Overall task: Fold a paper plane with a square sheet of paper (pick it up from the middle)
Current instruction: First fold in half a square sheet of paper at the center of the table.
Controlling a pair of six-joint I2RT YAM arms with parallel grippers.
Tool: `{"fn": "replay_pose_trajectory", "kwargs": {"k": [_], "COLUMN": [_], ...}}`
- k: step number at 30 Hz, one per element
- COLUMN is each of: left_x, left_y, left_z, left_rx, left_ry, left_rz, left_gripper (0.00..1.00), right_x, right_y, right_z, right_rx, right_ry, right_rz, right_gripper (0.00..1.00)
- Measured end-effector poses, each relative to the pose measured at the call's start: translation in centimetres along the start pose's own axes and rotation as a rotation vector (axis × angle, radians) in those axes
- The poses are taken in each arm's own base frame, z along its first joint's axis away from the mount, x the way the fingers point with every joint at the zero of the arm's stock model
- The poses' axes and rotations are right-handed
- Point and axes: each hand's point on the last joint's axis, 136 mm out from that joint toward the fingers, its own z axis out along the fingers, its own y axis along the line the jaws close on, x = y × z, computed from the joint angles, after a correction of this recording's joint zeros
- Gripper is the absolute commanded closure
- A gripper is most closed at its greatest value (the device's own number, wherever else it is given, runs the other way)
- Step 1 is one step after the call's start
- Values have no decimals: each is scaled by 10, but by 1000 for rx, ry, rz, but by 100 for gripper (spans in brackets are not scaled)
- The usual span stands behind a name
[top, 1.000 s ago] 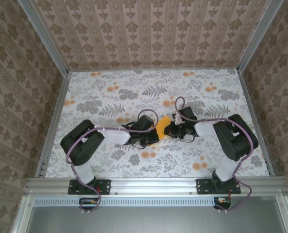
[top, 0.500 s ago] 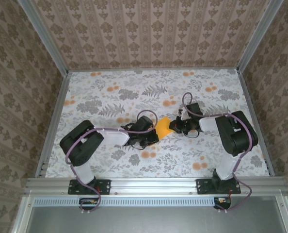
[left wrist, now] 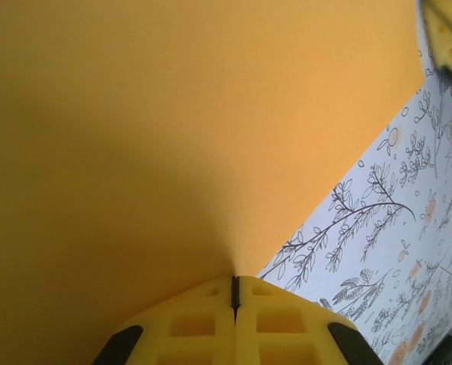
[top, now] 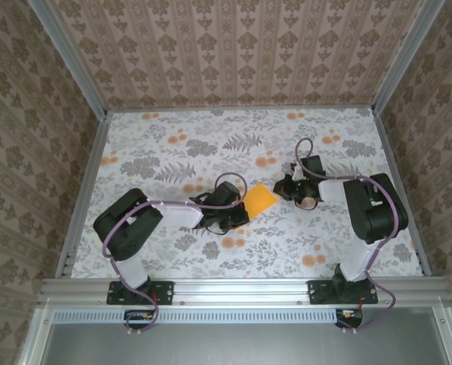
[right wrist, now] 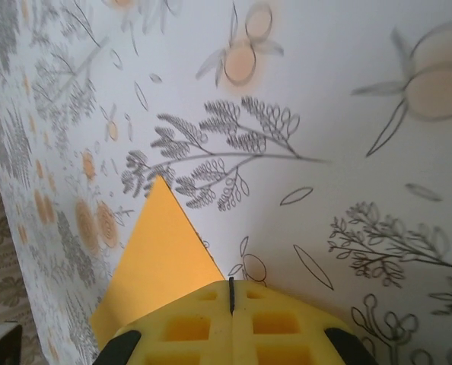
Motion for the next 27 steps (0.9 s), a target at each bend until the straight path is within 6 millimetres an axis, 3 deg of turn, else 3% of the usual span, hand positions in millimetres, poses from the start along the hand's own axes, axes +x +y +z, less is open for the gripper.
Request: {"fn": "replay_pose_trajectory", "kwargs": {"k": [3,7,11,16,27], "left_x": [1,1,1,1,-6], "left_y": [0,0,0,0,5], "left_z": [-1,-1,-2,-2,-6], "left_rx": [-3,-10,-20,-26,-38], "left_ry": [5,9,15,16,9], "left_rz": [-1,10,25,60,149], "left_gripper": [100,100,100,100,100], "right_x": [0,23,54,76,83], "right_y": [10,24,31,37,26], "right_z": [-12,-17,-7,10,21], "right_rx": [-21,-56,-62,-71,-55], "right_ry": [-34,-26,42,99,109], "right_rz": [-21,-55,-73,-83,-1], "right_gripper": [100,100,100,100,100]}}
